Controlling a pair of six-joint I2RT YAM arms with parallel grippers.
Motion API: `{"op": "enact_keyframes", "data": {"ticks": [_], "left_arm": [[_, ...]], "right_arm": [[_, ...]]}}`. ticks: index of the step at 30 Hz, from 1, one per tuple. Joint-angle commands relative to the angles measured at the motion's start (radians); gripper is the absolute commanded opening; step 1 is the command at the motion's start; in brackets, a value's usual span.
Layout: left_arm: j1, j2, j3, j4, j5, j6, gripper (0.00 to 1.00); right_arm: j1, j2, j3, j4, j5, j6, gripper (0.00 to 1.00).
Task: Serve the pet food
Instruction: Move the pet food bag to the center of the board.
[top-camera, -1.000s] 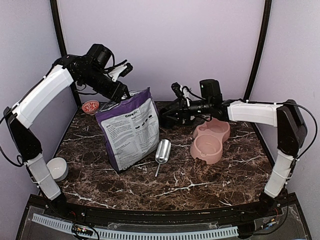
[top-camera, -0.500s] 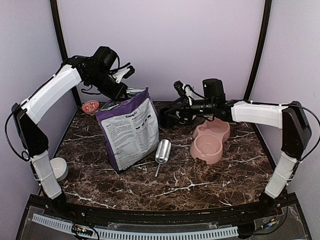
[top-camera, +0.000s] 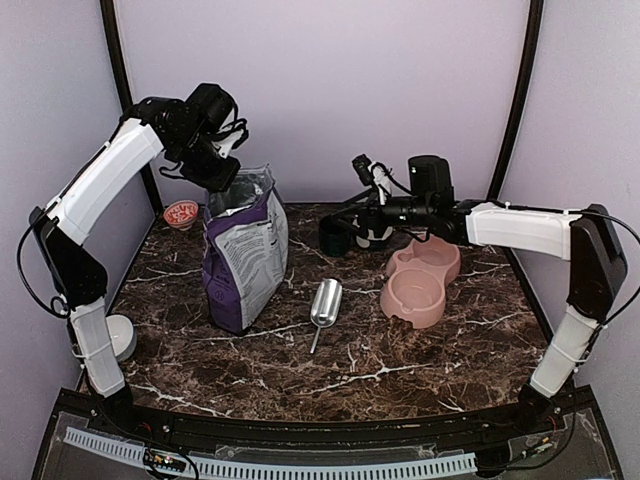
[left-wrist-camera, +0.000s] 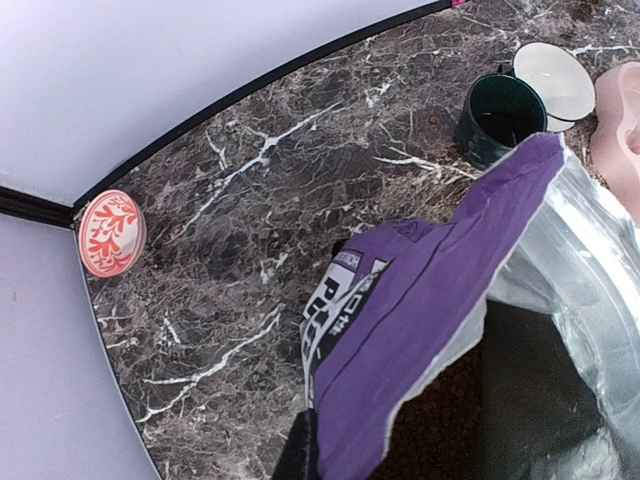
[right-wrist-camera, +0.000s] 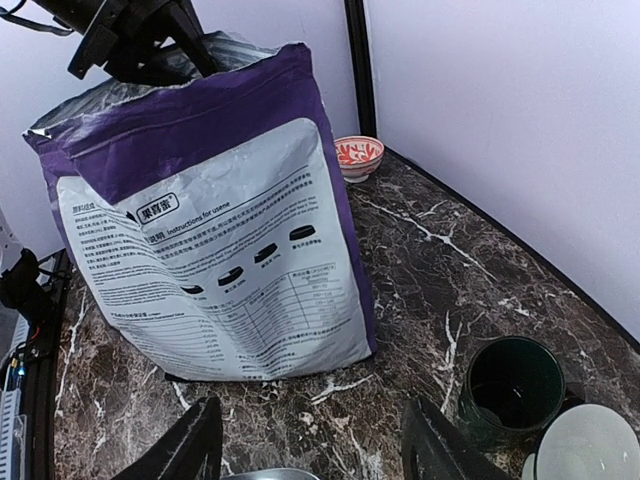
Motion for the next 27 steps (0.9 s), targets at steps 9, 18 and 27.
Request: {"op": "enact_keyframes", "data": {"ticks": [9, 18, 27], "left_arm": [[0.010, -0.107, 0.141, 0.130, -0.041, -0.031, 0.00], [0.012, -0.209, -0.112, 0.248, -0.026, -0.029, 0.05], [0.013, -0.249, -0.238, 0.291, -0.118, -0.012, 0.12]], "right_arm": [[0.057, 0.007, 0.046, 0.007, 0.097, 0.085, 0.61], [0.113, -0.045, -0.050, -0.019, 0.222, 0.135, 0.61], [0.129, -0.081, -0.099, -0.028, 0.286, 0.186, 0.61]]}}
